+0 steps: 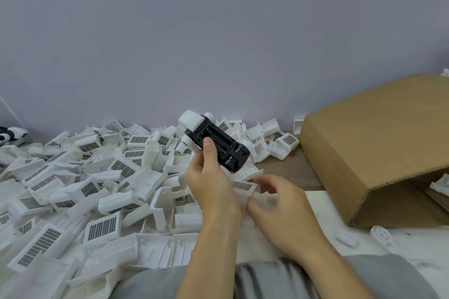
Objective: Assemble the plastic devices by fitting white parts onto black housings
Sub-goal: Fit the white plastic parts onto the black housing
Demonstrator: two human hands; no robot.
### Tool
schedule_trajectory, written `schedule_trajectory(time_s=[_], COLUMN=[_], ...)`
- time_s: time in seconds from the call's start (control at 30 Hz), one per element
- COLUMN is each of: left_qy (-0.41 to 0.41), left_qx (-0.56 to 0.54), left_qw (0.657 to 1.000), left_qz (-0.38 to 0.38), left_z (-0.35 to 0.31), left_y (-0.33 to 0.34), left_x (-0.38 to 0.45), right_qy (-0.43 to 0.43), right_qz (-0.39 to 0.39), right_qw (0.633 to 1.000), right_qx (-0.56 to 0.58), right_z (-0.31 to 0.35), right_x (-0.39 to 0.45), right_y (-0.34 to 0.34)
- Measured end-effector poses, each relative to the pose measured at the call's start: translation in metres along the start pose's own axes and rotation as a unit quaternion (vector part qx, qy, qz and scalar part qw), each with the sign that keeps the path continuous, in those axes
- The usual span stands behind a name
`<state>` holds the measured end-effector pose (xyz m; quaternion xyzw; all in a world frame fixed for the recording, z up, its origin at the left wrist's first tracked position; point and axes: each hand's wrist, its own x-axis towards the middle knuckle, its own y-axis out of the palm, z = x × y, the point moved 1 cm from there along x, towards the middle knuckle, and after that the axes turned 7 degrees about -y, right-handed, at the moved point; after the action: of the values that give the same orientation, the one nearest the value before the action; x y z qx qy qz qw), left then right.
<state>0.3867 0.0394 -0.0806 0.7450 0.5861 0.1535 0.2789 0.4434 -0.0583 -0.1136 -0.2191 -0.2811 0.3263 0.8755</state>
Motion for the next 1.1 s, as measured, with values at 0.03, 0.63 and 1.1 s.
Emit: schedule_trajectory(time_s=[0.03, 0.63, 1.1], left_qy=[0.006, 0.024, -0.115], left_qx=[0.002, 0.112, 0.213], left_qw=[1.0, 0.988, 0.945], left_qz=[-0.006, 0.1, 0.222], left_z=[0.0, 0.009, 0.015], left_y=[-0.001, 0.008, 0.009], left_x=[0.0, -0.007, -0.013], right_qy=[0.013, 0.097, -0.022], right_qz=[-0.02, -0.329, -0.297], right_qw=[1.0, 0.886, 0.907], right_qx=[0.019, 0.311, 0.296], right_z=[-0.001, -0.01, 0.006], right_x=[0.001, 0.009, 0.002], right_y=[-0.001, -0.019, -0.02])
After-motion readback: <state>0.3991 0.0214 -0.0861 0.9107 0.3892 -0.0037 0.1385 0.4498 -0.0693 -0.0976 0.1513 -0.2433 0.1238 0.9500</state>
